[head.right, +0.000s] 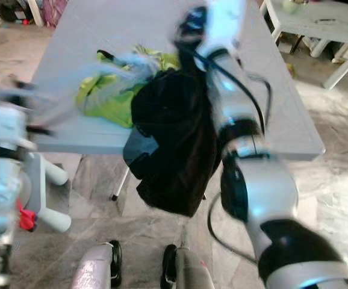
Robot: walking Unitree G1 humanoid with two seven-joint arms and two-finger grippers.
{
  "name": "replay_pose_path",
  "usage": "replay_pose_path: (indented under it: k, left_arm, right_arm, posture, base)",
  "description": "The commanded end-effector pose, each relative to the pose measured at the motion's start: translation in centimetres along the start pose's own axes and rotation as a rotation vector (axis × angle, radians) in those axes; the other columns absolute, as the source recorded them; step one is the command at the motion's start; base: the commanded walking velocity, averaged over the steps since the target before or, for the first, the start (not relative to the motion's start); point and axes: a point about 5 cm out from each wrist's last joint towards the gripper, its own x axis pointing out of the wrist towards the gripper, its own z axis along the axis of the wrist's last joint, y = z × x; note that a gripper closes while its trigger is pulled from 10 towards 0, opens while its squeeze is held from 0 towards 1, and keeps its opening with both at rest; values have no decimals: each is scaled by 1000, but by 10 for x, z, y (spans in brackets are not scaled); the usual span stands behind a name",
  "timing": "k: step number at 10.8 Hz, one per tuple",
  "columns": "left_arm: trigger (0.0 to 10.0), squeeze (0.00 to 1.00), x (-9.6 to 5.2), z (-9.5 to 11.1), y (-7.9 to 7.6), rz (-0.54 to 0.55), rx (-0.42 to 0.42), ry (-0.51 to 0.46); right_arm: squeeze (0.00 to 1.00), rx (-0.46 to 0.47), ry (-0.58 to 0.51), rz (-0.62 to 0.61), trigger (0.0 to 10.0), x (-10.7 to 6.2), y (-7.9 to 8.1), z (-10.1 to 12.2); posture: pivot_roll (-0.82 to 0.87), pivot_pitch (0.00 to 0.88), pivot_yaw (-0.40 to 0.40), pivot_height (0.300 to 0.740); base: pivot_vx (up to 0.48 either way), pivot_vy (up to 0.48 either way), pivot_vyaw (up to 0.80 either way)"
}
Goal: Hang hanger
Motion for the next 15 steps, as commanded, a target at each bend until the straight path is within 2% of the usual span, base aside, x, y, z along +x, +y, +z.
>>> replay_pose_path:
  k: [1,2,3,5,6,7,8,9,10,11,12,14,15]
  left_arm:
    - [10000,0,-9,-10,-15,-63,-46,64]
    - [10000,0,-15,-13,-22,-59,-85,92]
    - [10000,0,-18,-14,-27,-57,-108,106]
    - [10000,0,-23,-11,-36,-50,-150,117]
    - [10000,0,-25,-9,-41,-57,-158,116]
    - [10000,0,-26,-9,-44,-57,-167,119]
    - [10000,0,-26,-10,-47,-60,-185,127]
    - [10000,0,-25,-10,-51,-76,-192,125]
    - [10000,0,-22,-8,-58,-108,-201,114]
    - [10000,0,-20,-7,-60,-113,-202,113]
    - [10000,0,-20,-7,-61,-111,-207,114]
    - [10000,0,-22,-8,-65,-130,-215,127]
    - [10000,0,-21,-9,-66,-141,-213,126]
  right_arm:
    - [0,-42,-96,56,0,17,10,42]
    - [0,-46,-194,93,0,33,22,89]
    - [0,-8,-312,117,0,40,33,137]
    - [0,149,-574,124,0,36,40,230]
    - [0,90,-687,120,0,28,40,257]
    - [0,35,-711,126,0,26,38,254]
    - [0,-36,-583,171,2471,34,42,208]
    - [0,-119,-446,201,0,37,44,162]
    - [0,-222,-78,210,10000,31,37,64]
    - [0,-208,152,179,10000,15,23,9]
    - [0,-184,283,169,10000,1,14,-23]
    - [0,-190,315,171,10000,-6,4,-32]
    - [1000,-183,347,224,10000,-11,0,-37]
  posture:
    - [163,134,-143,740]
    - [171,133,-166,740]
    - [177,132,-179,740]
    - [195,135,-200,740]
    - [197,140,-211,740]
    - [189,140,-215,740]
    - [178,144,-206,740]
    - [174,144,-204,740]
    - [167,146,-198,740]
    - [167,149,-195,740]
    - [165,151,-190,740]
    - [158,153,-177,740]
    - [156,154,-173,740]
  base:
    - [0,0,0]
    - [0,0,0]
    - [0,0,0]
    - [0,0,0]
    - [0,0,0]
    - [0,0,0]
    - [0,0,0]
    - [0,0,0]
    - [0,0,0]
    - [0,0,0]
    - [0,0,0]
    - [0,0,0]
    - [0,0,0]
